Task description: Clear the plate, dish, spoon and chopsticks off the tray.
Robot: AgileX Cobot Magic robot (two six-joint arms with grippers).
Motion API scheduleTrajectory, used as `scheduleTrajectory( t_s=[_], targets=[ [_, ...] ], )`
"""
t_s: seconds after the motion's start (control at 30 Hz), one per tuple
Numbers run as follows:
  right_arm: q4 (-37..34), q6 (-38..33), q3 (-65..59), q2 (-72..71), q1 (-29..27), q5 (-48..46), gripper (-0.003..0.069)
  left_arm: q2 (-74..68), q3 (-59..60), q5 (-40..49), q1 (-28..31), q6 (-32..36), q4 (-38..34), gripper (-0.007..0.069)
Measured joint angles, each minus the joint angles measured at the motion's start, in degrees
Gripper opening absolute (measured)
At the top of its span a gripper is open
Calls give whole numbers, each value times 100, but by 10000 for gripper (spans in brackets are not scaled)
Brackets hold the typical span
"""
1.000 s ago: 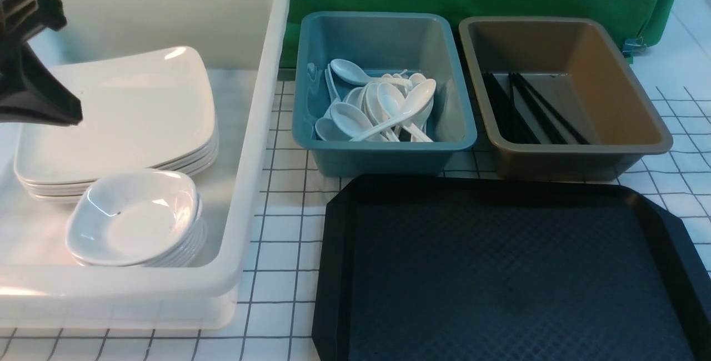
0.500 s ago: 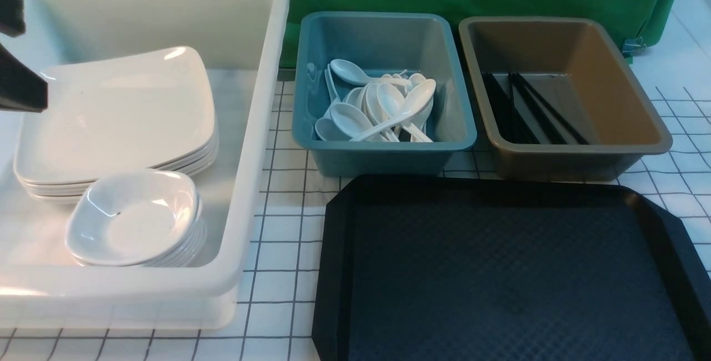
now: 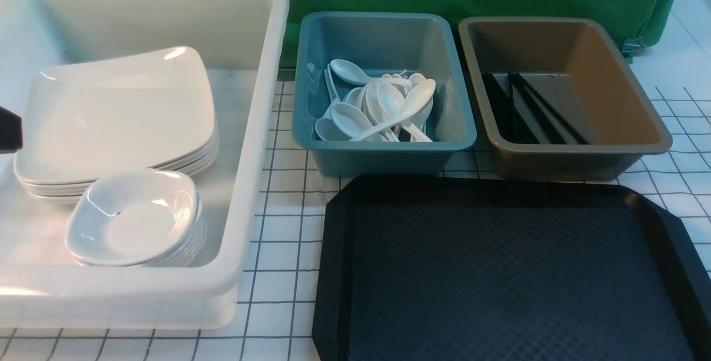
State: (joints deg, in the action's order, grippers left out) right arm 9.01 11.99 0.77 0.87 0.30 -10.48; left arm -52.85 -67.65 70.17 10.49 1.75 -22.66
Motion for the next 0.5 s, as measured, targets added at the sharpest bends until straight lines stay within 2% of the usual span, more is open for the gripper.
scheduleTrajectory(
  t_s=[0.37, 0.5],
  targets=[
    [0, 0, 0, 0, -123, 0, 225, 76, 5, 0, -1013, 295, 53, 5],
    [0, -39, 0, 0, -123, 0, 232, 334, 5, 0, -1403, 383, 274, 5]
  ],
)
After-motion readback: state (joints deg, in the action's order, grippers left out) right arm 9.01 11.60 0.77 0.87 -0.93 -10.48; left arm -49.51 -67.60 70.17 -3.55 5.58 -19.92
